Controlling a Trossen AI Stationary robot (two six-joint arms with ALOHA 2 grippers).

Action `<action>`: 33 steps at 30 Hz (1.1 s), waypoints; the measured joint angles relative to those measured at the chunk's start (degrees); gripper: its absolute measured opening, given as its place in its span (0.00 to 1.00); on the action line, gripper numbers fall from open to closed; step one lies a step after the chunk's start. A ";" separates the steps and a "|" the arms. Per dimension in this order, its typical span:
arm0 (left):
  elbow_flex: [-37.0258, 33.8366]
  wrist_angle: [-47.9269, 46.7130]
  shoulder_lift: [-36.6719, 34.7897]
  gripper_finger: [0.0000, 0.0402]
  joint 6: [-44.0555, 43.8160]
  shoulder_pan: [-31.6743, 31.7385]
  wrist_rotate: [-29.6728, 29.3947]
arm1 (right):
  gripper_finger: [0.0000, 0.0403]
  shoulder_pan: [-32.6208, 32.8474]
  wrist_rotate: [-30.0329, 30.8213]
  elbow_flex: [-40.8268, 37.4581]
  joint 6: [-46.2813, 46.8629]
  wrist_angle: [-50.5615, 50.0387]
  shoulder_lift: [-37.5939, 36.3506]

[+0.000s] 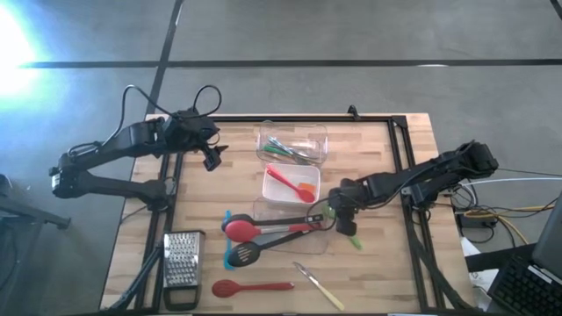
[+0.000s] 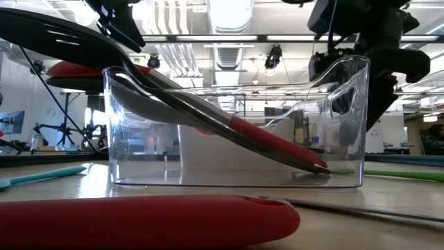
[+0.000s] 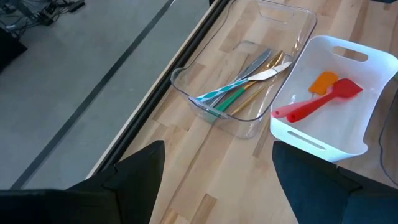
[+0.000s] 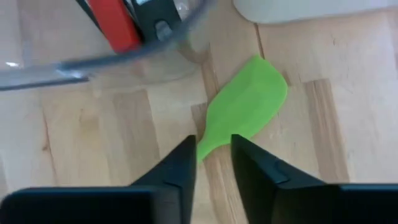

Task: Pick & Place Kitchen Items
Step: Put the green spatula into the white bin

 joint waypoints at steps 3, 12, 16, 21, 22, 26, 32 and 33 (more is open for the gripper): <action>0.00 0.00 0.00 0.75 -0.02 0.00 0.00 | 0.33 0.00 0.10 -1.94 2.39 2.39 0.00; 0.00 0.03 0.00 0.75 0.24 0.00 0.00 | 0.53 0.09 -2.72 -8.44 13.48 9.38 0.00; -0.02 0.45 0.00 0.75 0.26 0.00 -0.01 | 0.54 1.10 -2.87 -11.11 14.19 17.88 0.85; -0.02 1.06 0.00 0.75 0.26 0.00 -0.02 | 0.54 1.17 -0.72 -12.78 14.32 23.17 4.21; -0.02 1.13 0.00 0.75 0.28 0.00 -0.01 | 0.54 1.21 0.42 -12.64 14.47 22.56 4.87; -0.02 1.15 0.00 0.75 0.25 0.00 -0.02 | 0.52 1.31 4.80 -11.45 14.47 19.18 6.31; -0.02 1.33 0.00 0.75 -0.08 0.00 0.00 | 0.47 1.31 9.80 -11.21 14.04 16.64 6.54; -0.02 1.33 0.00 0.75 -0.23 0.00 -0.02 | 0.46 1.29 10.41 -11.21 13.98 16.26 6.50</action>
